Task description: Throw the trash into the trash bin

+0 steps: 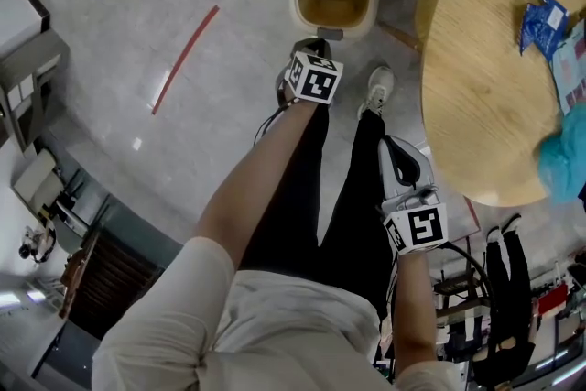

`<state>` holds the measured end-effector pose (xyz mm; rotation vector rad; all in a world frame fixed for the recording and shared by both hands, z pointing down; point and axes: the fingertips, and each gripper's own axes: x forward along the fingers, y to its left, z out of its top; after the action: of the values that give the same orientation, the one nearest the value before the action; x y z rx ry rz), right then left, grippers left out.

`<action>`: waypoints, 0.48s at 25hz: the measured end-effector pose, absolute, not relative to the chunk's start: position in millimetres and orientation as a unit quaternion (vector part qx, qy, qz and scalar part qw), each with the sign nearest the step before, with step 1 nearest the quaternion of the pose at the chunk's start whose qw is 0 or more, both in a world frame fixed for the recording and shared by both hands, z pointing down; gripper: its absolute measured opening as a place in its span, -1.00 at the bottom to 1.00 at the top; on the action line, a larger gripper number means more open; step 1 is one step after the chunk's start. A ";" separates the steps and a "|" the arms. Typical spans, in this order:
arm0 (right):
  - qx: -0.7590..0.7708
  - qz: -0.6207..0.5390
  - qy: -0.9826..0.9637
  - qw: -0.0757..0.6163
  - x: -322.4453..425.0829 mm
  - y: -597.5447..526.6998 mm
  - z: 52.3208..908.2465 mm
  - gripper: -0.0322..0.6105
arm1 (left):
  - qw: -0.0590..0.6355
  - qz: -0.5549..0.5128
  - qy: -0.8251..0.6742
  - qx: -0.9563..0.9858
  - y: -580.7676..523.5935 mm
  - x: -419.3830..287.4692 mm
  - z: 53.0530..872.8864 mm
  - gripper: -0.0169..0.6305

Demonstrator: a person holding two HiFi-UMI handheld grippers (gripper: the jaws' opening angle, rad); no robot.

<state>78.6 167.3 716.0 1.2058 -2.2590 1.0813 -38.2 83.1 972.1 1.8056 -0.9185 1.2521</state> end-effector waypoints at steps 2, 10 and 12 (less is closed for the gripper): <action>0.425 0.378 -0.803 0.180 76.9 166.2 709.4 -0.90 | 0.371 0.484 -0.360 0.706 83.8 -39.9 963.8 -0.94; 0.419 0.364 -0.812 0.180 74.7 162.0 692.1 -0.90 | 0.374 0.471 -0.365 0.710 84.8 -40.9 938.2 -0.94; 0.416 0.360 -0.815 0.181 74.2 162.2 687.0 -0.90 | 0.372 0.469 -0.365 0.713 84.3 -41.0 931.4 -0.94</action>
<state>74.2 162.2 687.0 1.1740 -2.3021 1.0168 -41.0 84.3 931.4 1.8272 -0.9347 1.2021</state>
